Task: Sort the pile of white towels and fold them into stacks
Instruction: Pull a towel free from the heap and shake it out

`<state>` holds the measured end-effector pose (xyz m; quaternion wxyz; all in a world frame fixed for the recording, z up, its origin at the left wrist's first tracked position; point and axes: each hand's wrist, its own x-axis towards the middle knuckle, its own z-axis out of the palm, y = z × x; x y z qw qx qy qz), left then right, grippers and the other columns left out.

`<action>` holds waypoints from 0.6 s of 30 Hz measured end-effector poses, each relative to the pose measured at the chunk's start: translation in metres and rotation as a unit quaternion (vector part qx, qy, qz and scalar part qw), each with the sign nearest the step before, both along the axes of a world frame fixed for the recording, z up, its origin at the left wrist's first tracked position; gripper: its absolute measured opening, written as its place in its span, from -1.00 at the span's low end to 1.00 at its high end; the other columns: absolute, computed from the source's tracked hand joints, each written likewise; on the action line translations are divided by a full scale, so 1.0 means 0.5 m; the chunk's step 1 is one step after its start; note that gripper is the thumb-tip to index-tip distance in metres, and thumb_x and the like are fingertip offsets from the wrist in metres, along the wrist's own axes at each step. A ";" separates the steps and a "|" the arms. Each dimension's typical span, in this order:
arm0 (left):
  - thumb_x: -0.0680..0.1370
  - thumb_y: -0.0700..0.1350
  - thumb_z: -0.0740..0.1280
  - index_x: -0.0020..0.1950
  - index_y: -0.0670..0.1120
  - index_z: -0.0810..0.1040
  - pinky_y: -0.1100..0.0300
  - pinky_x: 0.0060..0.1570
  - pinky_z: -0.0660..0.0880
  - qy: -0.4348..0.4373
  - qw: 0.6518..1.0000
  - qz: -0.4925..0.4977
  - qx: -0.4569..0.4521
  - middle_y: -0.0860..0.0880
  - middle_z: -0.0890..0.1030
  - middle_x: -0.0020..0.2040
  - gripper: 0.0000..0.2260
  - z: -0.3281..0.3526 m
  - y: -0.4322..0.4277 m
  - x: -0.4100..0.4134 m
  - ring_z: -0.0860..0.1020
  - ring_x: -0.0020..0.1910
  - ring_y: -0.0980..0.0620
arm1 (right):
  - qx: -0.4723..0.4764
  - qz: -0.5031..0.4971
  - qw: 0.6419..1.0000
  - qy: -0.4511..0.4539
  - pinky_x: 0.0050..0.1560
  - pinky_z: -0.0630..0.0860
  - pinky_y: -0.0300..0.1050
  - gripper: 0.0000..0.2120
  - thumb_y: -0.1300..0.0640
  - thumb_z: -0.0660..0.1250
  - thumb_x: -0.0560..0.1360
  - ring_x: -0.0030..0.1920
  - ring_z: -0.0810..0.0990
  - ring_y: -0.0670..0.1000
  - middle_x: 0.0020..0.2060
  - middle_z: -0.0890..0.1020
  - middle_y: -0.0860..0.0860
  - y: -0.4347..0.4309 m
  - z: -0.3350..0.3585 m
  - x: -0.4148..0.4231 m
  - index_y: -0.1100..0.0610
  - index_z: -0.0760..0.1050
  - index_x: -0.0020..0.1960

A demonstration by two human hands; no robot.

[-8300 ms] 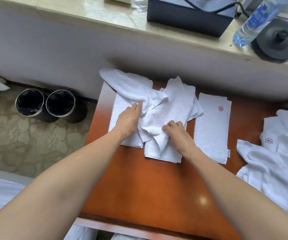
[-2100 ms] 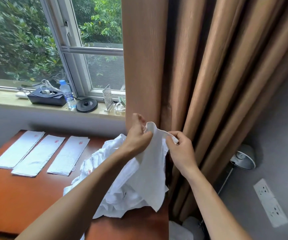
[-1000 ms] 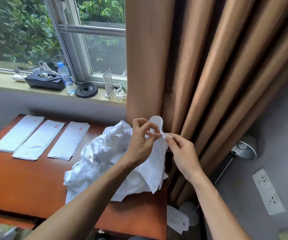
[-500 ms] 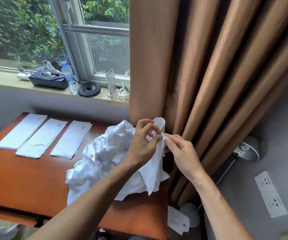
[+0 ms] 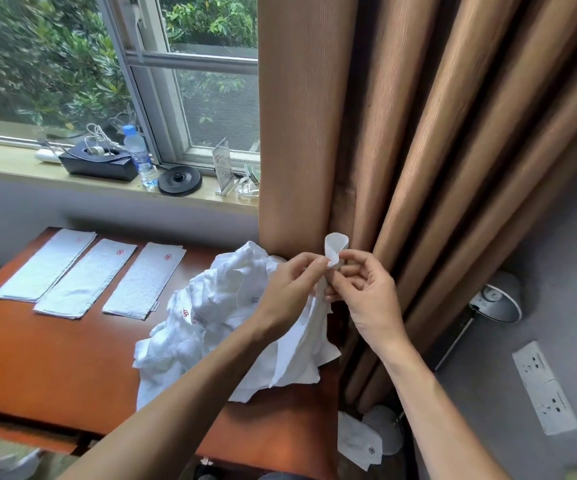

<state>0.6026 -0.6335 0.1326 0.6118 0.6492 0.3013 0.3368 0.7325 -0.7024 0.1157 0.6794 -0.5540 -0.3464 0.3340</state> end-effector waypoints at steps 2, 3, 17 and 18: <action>0.60 0.03 0.36 0.07 -0.10 0.63 0.23 -0.06 0.56 0.013 0.999 -0.006 0.032 0.06 0.68 -0.14 -0.79 0.007 0.000 -0.001 0.63 -0.08 0.14 | -0.003 -0.007 1.000 -0.030 -0.24 0.66 -0.03 -0.65 0.32 0.46 0.55 -0.29 0.64 0.11 -0.23 0.60 0.14 0.006 0.006 0.003 0.11 0.50 0.28; 0.61 0.00 0.37 0.05 -0.09 0.63 0.34 -0.11 0.49 0.023 0.998 0.007 0.059 0.12 0.67 -0.20 -0.83 0.010 0.005 -0.002 0.61 -0.14 0.19 | 0.002 0.002 0.999 -0.045 -0.25 0.64 -0.05 -0.64 0.32 0.45 0.56 -0.31 0.62 0.09 -0.27 0.59 0.12 0.010 0.011 0.004 0.08 0.50 0.29; 0.65 -0.08 0.32 -0.04 0.06 0.62 0.11 -0.08 0.53 0.046 0.973 0.181 0.136 0.14 0.66 -0.17 -0.89 0.083 0.115 -0.158 0.58 -0.17 0.11 | -0.045 0.010 0.913 -0.406 0.26 0.16 -0.45 -0.83 -0.03 0.58 0.44 0.16 0.24 -0.06 0.08 0.38 -0.04 0.128 0.069 -0.032 -0.11 0.58 -0.11; 0.66 -0.11 0.33 -0.04 0.06 0.62 0.16 -0.11 0.53 0.043 0.971 0.193 0.138 0.15 0.66 -0.18 -0.87 0.092 0.128 -0.181 0.57 -0.18 0.13 | -0.043 0.028 0.916 -0.397 0.27 0.21 -0.38 -0.81 -0.04 0.58 0.44 0.18 0.27 -0.03 0.09 0.42 -0.05 0.141 0.077 -0.046 -0.09 0.57 -0.12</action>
